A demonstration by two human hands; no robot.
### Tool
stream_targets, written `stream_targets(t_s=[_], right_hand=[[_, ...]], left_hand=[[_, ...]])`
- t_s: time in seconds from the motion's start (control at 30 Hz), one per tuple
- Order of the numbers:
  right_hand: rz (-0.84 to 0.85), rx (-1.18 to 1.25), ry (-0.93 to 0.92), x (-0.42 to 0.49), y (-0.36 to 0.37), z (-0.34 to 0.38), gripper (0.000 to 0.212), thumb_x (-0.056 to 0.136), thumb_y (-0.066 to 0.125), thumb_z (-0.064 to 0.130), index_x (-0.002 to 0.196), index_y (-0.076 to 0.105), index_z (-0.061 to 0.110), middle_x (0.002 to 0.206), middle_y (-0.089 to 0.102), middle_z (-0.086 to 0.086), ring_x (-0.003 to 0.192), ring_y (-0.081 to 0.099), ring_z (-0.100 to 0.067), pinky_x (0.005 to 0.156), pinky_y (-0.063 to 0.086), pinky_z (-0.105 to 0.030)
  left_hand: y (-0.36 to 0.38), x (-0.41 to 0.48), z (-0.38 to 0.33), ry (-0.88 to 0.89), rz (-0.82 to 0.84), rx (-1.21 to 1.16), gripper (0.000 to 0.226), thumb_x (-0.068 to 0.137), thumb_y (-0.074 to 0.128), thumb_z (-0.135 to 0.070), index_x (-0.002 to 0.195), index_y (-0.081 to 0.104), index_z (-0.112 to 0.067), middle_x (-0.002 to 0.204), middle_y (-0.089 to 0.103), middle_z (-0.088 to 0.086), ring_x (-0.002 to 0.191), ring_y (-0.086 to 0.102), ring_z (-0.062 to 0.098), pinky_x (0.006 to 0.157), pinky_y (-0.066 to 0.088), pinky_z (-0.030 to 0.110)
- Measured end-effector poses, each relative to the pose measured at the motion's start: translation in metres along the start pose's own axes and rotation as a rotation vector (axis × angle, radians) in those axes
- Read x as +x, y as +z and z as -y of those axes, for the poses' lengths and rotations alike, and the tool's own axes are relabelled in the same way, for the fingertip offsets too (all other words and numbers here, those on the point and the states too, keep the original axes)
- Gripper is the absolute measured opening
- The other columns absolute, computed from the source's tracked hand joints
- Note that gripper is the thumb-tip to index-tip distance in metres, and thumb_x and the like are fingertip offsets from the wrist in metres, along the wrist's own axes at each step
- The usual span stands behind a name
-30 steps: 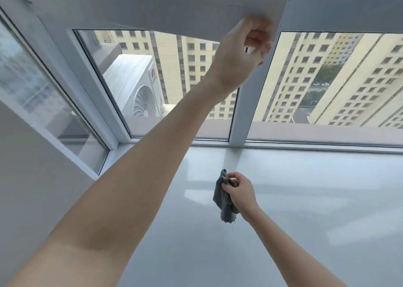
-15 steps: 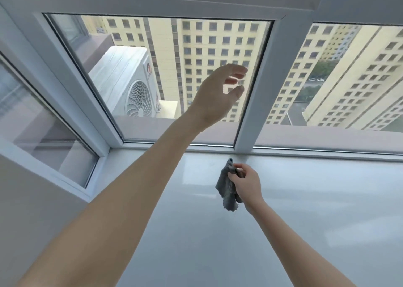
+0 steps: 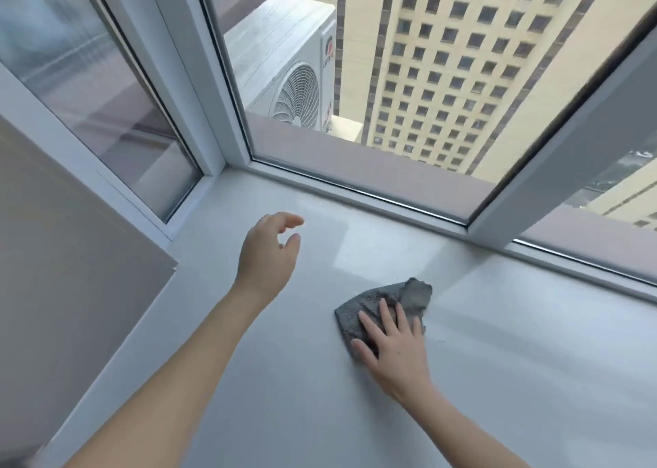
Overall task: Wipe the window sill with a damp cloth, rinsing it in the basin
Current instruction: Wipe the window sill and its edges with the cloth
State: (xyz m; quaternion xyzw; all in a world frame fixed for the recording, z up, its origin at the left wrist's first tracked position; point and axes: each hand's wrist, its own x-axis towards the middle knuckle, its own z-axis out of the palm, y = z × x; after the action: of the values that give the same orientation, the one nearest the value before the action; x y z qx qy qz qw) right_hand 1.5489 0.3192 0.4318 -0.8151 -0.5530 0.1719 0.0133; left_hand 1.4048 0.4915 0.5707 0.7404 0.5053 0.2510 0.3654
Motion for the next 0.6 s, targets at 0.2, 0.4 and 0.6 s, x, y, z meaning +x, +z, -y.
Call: stream_targets(t_s=[0.2,0.4,0.6], right_hand=[[-0.110,-0.112,0.007,0.067,0.012,-0.036,0.067,0.085,0.007,0.072,0.141,0.031,0.042,0.155,0.023,-0.005,0.143,0.015,-0.032,0.111,0.004,-0.055],[-0.106,-0.086,0.312,0.138,-0.009,-0.032,0.063,0.090,0.019,0.064,0.147,0.009,0.041,0.158,-0.007,-0.004,0.143,-0.009,-0.036,0.111,-0.007,-0.061],[-0.097,-0.007,-0.116,0.114,0.016,0.041,0.054,0.092,0.018,0.047,0.140,0.039,0.034,0.153,0.028,-0.003,0.141,0.021,-0.035,0.115,0.013,-0.053]], left_hand=[[0.017,-0.014,0.110,-0.102,0.010,0.320,0.026,0.089,0.052,-0.012,0.112,0.061,-0.018,0.123,0.057,-0.001,0.116,0.046,0.022,0.095,0.032,0.027],[0.033,0.005,0.173,-0.069,0.066,0.516,0.033,0.087,0.057,-0.013,0.120,0.060,-0.009,0.135,0.051,0.014,0.127,0.042,0.034,0.108,0.027,0.039],[0.041,0.009,0.187,-0.034,0.043,0.533,0.037,0.090,0.052,-0.016,0.127,0.055,-0.014,0.142,0.045,0.007,0.135,0.034,0.026,0.109,0.026,0.035]])
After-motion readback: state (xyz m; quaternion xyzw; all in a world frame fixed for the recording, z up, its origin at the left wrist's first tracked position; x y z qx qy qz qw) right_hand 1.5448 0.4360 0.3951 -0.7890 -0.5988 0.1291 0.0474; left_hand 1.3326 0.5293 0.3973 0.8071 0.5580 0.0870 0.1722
